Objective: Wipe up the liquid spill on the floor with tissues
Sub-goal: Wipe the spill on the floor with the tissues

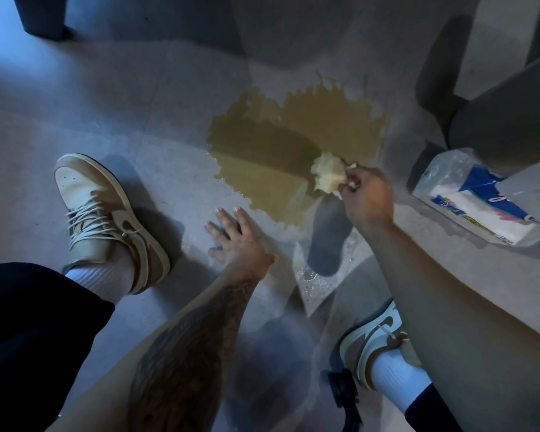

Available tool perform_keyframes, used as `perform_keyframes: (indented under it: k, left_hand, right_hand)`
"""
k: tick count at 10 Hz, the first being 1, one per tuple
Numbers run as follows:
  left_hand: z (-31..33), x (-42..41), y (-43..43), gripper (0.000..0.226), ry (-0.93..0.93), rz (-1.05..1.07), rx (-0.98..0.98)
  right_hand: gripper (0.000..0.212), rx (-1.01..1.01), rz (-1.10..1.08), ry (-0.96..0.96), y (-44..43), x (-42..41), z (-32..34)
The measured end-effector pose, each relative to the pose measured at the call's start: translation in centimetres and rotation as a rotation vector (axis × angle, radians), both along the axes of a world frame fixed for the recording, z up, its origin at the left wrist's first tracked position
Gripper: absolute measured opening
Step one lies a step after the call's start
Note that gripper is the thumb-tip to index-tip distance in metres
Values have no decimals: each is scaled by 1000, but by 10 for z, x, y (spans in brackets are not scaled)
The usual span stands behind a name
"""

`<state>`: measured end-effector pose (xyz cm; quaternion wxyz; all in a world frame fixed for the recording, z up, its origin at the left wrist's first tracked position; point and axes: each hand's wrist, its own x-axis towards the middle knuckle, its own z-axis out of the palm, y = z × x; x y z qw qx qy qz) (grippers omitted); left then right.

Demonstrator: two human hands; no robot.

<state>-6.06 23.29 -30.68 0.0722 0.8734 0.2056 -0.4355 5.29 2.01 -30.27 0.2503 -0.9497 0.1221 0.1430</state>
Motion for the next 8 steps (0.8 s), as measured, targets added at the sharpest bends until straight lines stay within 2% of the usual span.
perform_keyframes:
  k: [1, 2, 4, 6, 7, 8]
  left_hand:
    - [1, -1, 0, 139, -6, -7, 3]
    - [0, -1, 0, 139, -9, 0, 1]
    - [-1, -2, 1, 138, -23, 7, -13]
    - [0, -2, 1, 138, -23, 2, -15]
    - [0, -1, 1, 138, -19, -1, -12]
    - [1, -1, 0, 138, -12, 0, -10]
  right_hand:
    - [35, -53, -63, 55, -13, -1, -2]
    - [29, -65, 43, 107, -4, -19, -4]
    - [21, 49, 243, 156, 30, -47, 2]
    - [33, 79, 60, 36, 1, 2, 12]
    - [31, -63, 42, 67, -21, 28, 9]
    - [25, -72, 94, 154, -18, 25, 1]
